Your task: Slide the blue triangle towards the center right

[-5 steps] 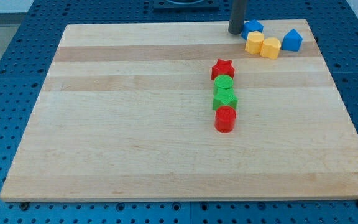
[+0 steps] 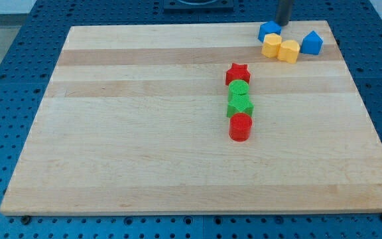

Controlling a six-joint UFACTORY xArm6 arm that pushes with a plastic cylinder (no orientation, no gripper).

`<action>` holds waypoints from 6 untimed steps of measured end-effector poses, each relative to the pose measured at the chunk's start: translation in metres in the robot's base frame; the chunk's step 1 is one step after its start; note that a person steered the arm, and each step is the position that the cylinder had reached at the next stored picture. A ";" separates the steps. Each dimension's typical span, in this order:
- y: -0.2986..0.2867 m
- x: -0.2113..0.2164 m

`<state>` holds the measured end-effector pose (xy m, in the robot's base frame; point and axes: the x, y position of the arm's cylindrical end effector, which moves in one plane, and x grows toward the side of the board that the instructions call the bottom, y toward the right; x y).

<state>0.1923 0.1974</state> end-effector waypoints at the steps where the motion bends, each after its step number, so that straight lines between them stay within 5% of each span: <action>1: 0.003 0.005; 6: 0.006 0.060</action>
<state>0.2524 0.2034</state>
